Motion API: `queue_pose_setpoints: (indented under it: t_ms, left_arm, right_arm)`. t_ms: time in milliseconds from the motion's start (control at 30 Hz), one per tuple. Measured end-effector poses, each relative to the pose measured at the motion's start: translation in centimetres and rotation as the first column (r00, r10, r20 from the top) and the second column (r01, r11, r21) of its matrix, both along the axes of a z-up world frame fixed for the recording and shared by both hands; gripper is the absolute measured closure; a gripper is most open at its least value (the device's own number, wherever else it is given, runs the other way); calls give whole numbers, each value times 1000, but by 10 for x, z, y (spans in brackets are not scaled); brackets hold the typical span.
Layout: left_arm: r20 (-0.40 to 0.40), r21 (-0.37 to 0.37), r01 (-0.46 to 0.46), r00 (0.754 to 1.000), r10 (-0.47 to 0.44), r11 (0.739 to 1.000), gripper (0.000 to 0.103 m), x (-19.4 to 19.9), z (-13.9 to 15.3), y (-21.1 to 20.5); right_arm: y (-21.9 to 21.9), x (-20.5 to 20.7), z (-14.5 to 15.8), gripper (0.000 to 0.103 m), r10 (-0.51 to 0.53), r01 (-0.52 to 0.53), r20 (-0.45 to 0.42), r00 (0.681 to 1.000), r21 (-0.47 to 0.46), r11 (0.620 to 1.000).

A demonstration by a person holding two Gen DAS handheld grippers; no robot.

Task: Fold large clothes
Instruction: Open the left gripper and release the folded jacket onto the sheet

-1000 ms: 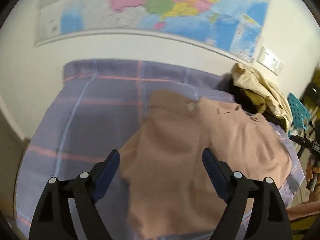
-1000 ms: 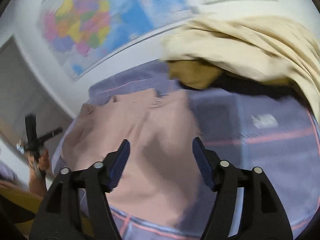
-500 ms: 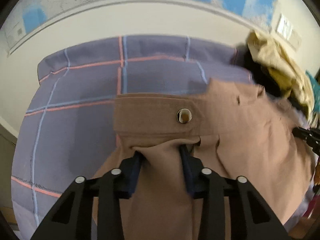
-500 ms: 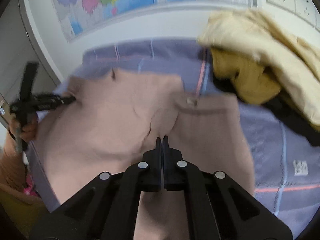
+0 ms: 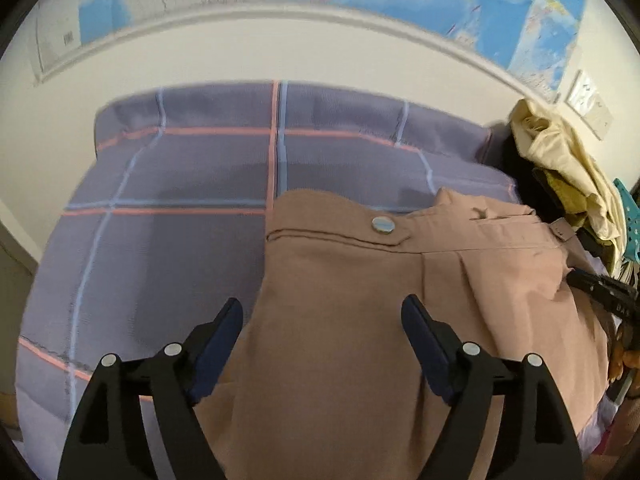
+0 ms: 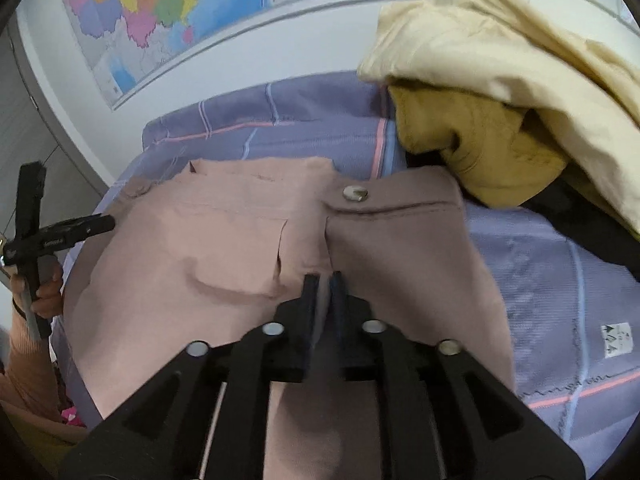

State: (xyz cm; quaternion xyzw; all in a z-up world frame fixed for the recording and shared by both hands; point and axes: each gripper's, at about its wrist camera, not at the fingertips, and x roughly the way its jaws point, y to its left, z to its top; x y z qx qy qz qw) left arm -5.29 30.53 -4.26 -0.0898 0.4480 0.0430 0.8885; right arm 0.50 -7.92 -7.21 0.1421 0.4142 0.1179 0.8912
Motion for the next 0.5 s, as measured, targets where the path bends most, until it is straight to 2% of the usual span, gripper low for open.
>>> queue_pose_setpoints:
  t_ms: [33, 67, 133, 267, 400, 500]
  left_arm:
    - [13, 17, 8, 1000, -9, 1000, 23, -5, 4, -2]
    - [16, 31, 8, 1000, -8, 999, 23, -9, 5, -3]
    - [33, 47, 12, 999, -14, 999, 23, -21, 9, -3]
    - [42, 53, 39, 998, -41, 998, 23, -40, 4, -2]
    - [-26, 60, -9, 1000, 10, 998, 26, -36, -19, 7]
    - [-46, -25, -51, 998, 50, 998, 26, -36, -30, 23]
  right_arm:
    - [-1, -3, 3, 78, 1, -1, 11, 1000, 1, 1000]
    - [0, -7, 7, 66, 3, -3, 22, 1000, 3, 1000]
    - [1, -18, 14, 58, 25, -26, 36, 999, 20, 999]
    - [13, -34, 20, 58, 87, -88, 61, 994, 14, 996]
    - [14, -21, 1, 62, 74, -74, 8, 997, -18, 997]
    - [5, -9, -11, 65, 45, -44, -11, 999, 38, 998]
